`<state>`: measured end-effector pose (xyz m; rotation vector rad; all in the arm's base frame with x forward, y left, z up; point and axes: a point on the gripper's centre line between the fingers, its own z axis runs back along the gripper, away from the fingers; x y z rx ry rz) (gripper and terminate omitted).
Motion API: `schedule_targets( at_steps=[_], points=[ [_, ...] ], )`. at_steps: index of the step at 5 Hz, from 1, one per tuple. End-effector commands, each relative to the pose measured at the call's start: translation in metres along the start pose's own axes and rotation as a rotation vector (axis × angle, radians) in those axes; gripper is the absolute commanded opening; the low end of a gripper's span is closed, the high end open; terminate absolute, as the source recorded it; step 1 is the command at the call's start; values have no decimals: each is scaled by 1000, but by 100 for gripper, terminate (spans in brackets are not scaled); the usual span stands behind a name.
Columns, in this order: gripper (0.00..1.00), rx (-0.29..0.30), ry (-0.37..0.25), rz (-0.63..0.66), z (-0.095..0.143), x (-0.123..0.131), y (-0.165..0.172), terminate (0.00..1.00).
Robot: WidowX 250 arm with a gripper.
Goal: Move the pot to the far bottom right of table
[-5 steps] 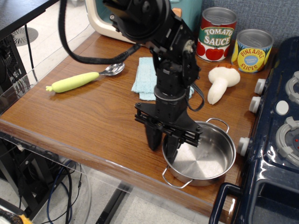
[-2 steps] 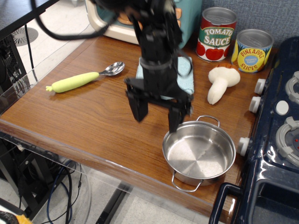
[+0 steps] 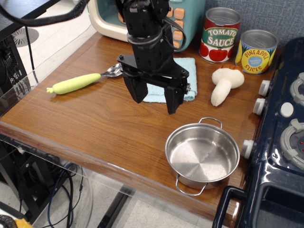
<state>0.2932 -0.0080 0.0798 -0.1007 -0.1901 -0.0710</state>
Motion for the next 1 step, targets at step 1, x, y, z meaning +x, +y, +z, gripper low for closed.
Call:
schedule_targets(
  at_steps=[1],
  points=[
    [100,2,-39,-7,11,-2,0,100]
  ],
)
